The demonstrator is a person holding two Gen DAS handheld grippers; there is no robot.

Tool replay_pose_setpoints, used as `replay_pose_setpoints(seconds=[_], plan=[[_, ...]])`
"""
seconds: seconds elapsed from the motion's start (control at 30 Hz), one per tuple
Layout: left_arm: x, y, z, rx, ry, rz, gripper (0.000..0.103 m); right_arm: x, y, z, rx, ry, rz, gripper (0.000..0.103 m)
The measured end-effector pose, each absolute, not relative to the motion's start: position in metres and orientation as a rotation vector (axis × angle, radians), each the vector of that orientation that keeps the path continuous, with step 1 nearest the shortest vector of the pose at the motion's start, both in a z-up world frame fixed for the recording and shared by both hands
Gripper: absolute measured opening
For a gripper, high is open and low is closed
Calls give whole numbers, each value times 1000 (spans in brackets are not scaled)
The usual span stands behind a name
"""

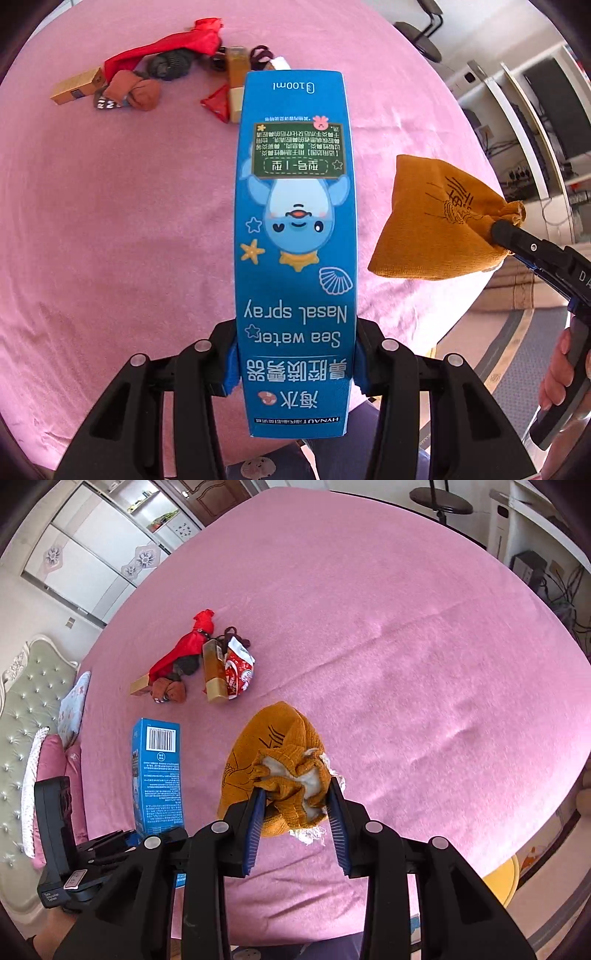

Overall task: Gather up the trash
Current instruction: 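Carry box and pouch to the yellow basin and open both tools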

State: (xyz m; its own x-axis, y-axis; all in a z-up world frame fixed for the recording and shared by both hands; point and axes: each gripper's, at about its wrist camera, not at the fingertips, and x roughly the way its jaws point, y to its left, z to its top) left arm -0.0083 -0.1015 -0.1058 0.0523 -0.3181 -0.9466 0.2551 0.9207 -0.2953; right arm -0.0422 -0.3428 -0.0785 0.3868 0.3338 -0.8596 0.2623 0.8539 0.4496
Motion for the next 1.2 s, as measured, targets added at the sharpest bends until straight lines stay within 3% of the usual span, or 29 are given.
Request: replay_pose_setpoints(seconds=[0.3, 0.7, 1.1, 1.2], plan=[[-57, -209, -114, 98, 1507, -627, 46, -156, -420, -87, 622, 1220, -151, 33], [-181, -370, -145, 355, 1572, -877, 46, -310, -523, -127, 791, 1271, -360, 33], [-253, -438, -185, 549, 1637, -989, 46, -393, -559, -171, 900, 1349, -454, 34], [-260, -450, -191, 572, 1648, -1001, 50, -400, -563, -177, 907, 1367, -457, 39]])
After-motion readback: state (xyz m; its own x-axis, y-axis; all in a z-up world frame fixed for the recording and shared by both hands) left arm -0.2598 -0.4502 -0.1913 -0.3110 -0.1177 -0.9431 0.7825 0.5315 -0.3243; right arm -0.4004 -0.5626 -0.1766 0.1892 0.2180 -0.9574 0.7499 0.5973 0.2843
